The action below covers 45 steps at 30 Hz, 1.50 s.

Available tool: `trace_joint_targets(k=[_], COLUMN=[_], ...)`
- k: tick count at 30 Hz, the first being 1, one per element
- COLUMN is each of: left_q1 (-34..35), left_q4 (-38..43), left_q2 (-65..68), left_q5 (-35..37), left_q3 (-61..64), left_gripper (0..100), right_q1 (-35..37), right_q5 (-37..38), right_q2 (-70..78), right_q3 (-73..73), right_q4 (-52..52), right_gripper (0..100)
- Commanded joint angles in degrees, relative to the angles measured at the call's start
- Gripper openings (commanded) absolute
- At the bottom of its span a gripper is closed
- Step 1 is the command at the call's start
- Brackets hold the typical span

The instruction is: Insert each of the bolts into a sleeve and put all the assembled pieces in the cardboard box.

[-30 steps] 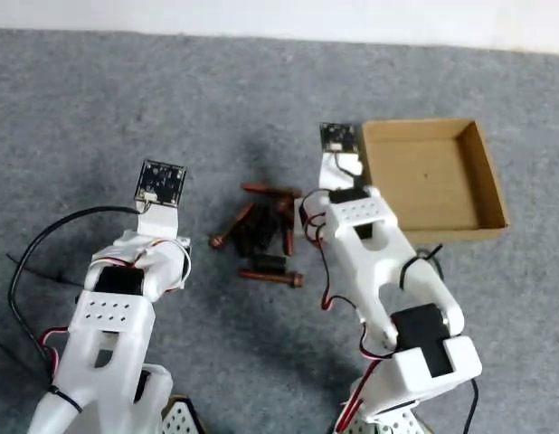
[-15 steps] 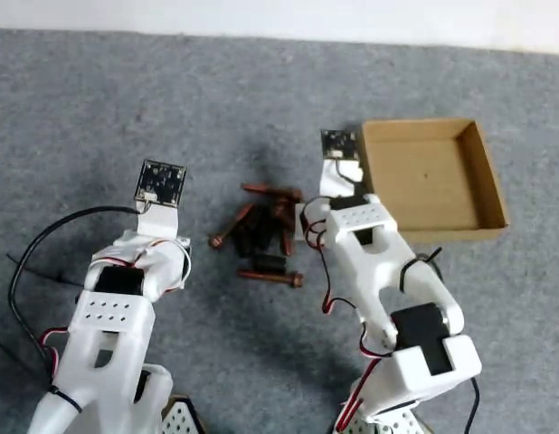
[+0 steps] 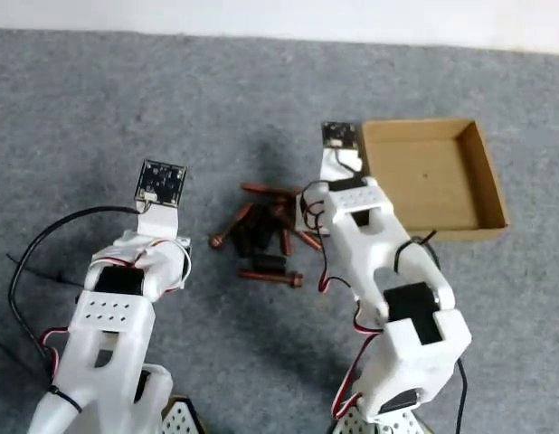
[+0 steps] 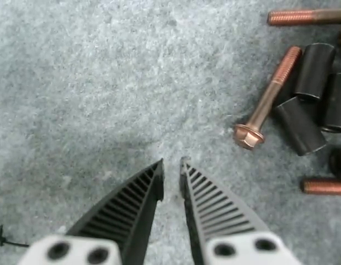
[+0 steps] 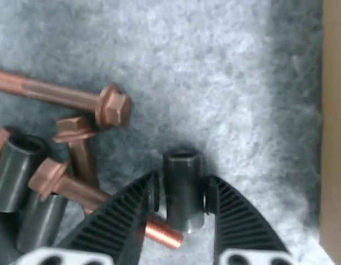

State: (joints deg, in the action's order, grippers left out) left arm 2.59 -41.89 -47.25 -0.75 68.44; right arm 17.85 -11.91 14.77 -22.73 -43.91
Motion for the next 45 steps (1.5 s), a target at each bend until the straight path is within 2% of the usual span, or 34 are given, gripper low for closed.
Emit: trace_joint_targets(k=[1, 5, 8, 14, 20, 28, 38, 42, 45], left_q1=[0.92, 0.92, 0.92, 0.92, 0.92, 0.4, -5.67, -7.78, -12.35], left_q4=[0.88, 0.79, 0.79, 0.88, 0.88, 2.02, 6.24, 6.24, 6.33], left_q2=[-1.1, -1.1, -1.1, -1.1, -1.1, -1.27, -1.19, -1.19, -1.1], left_q5=[0.0, 0.0, 0.0, 0.09, 0.09, 0.88, 23.47, 24.62, 24.62], left_q3=[-0.4, -0.4, -0.4, -0.4, -0.4, -0.4, -0.57, -0.75, -0.84], left_gripper=[7, 7, 7, 7, 7, 7, 7, 6, 6], right_q1=[-1.1, -0.75, -1.1, -1.8, -3.82, -4.79, -4.88, -4.88, -4.97], right_q5=[-0.18, 0.0, -0.09, 0.18, 0.26, 0.26, 0.26, 0.26, 0.26], right_q2=[1.1, 1.1, 1.01, -1.71, -15.6, -37.14, -55.16, -61.05, -65.01], right_q3=[1.89, 1.8, 1.8, 1.54, -6.9, -23.96, -38.81, -44.18, -47.08], right_q4=[-0.04, -0.04, -0.04, -0.13, 1.54, 10.15, 17.98, 20.44, 22.2], right_gripper=[13.9, 12.3, 0.0, 0.4, 0.4, 0.4, 0.4, 0.4, 0.4])
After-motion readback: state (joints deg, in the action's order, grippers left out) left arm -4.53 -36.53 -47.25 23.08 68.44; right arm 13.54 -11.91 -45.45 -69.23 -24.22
